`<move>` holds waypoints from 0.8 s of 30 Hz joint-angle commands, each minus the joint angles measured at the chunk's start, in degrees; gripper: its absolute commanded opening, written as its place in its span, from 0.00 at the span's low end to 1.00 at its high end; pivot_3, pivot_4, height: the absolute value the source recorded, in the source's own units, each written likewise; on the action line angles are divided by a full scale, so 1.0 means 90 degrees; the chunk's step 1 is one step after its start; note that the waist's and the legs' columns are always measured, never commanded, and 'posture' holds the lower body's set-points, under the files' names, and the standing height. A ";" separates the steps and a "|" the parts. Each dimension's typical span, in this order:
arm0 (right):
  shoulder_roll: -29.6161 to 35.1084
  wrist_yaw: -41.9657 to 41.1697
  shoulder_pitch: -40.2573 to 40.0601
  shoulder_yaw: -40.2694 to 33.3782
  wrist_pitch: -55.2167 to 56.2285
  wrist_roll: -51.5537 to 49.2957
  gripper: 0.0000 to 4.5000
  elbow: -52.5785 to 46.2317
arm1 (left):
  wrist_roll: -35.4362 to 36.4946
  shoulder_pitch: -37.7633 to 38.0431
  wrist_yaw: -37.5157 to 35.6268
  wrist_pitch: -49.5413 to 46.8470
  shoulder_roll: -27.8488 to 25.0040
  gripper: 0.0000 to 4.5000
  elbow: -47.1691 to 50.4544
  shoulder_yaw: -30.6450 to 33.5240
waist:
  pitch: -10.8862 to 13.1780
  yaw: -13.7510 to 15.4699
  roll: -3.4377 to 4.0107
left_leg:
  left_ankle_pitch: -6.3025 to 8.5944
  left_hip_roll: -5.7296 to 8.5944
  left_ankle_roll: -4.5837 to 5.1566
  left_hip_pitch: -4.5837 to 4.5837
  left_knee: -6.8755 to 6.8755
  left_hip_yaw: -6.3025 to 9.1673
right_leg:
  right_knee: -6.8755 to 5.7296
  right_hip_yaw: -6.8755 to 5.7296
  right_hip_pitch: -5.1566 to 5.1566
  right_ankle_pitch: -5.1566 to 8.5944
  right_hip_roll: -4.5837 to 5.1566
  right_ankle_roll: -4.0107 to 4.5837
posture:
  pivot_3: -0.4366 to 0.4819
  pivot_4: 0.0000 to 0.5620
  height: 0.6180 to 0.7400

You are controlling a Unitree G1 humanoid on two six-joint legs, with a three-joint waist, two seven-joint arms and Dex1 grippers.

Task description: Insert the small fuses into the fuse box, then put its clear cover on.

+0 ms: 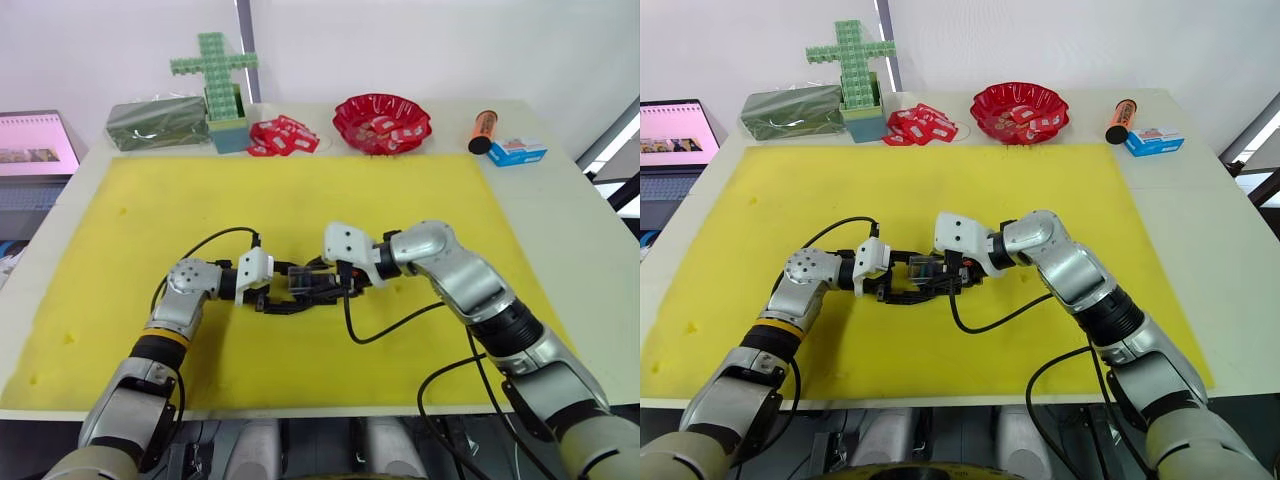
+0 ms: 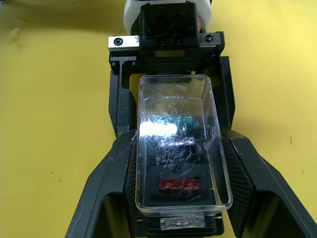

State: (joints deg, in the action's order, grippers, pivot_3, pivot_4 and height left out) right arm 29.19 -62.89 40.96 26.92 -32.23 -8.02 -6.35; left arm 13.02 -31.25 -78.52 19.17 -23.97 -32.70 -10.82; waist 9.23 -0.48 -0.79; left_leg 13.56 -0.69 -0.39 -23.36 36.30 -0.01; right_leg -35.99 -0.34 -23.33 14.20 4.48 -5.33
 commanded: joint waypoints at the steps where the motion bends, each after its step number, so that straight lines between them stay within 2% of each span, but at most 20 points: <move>1: 0.0075 0.0034 -0.0019 -0.0034 -0.0083 0.0066 0.40 -0.0307 | -0.0048 0.0026 0.0027 0.0041 0.0001 0.62 -0.0028 0.0055 | 0.0000 -0.0001 0.0000 | 0.0000 0.0000 0.0000 0.0000 0.0000 0.0000 | 0.0000 0.0000 0.0000 0.0000 0.0000 0.0000 | 0.48 0.27 1.00; 24: 0.0125 0.0427 -0.0340 -0.0260 0.0076 0.0109 0.40 -0.0261 | -0.0023 0.0065 0.0042 -0.0010 -0.0036 0.62 0.0021 0.0089 | -0.0001 -0.0002 -0.0001 | 0.0000 0.0000 0.0000 0.0000 0.0000 0.0001 | 0.0000 -0.0001 0.0001 0.0000 0.0000 0.0000 | 0.48 0.27 1.00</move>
State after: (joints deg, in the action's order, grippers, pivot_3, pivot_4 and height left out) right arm 29.67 -59.73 38.25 26.37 -31.67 -7.62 -8.82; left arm 12.93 -31.15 -78.34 19.12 -23.96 -32.69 -10.83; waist 9.23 -0.50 -0.80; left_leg 13.56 -0.68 -0.39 -23.36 36.31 0.00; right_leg -35.99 -0.35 -23.32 14.20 4.48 -5.33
